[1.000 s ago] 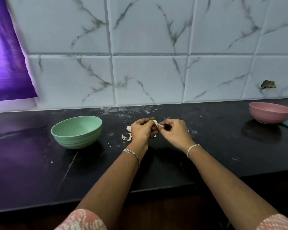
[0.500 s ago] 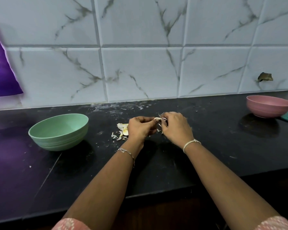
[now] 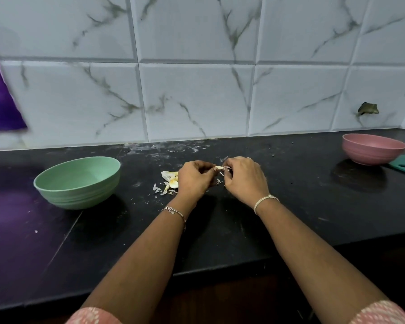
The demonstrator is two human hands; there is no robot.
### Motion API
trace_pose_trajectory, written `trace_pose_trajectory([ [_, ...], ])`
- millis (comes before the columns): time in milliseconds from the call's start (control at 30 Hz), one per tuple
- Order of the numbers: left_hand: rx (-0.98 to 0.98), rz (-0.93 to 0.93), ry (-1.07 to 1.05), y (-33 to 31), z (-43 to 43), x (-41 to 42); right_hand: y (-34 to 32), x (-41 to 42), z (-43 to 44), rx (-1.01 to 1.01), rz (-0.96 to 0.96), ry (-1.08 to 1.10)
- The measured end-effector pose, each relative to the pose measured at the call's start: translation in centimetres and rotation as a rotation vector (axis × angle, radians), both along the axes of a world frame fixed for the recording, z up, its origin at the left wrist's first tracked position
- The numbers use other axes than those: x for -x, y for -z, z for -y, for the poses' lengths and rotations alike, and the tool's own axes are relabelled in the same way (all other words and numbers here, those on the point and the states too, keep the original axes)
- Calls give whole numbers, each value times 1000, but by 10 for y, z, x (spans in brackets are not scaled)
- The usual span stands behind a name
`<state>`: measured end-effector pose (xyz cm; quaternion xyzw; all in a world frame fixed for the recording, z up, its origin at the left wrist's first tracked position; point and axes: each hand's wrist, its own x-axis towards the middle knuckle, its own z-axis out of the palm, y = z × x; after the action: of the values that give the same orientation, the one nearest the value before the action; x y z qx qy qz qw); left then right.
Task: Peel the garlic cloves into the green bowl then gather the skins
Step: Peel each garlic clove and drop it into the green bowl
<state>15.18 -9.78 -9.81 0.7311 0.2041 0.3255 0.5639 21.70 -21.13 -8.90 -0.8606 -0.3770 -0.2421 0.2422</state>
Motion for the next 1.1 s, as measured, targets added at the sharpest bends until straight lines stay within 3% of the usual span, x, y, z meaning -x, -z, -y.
trace_pose_trajectory([
  [367,-682,-127,-152,1,3,6,-5,11,4,206,226,-37],
  [700,-976,-182,-137,-3,8,9,-3,18,-1,359,349,-54],
  [800,-865,-118,-166,-4,6,7,-3,20,-1,305,278,-55],
  [933,-442,-47,-144,-2,-2,4,-1,12,4,145,170,29],
  [1100,34,-33,51,1,-3,3,3,-3,14,135,21,112],
])
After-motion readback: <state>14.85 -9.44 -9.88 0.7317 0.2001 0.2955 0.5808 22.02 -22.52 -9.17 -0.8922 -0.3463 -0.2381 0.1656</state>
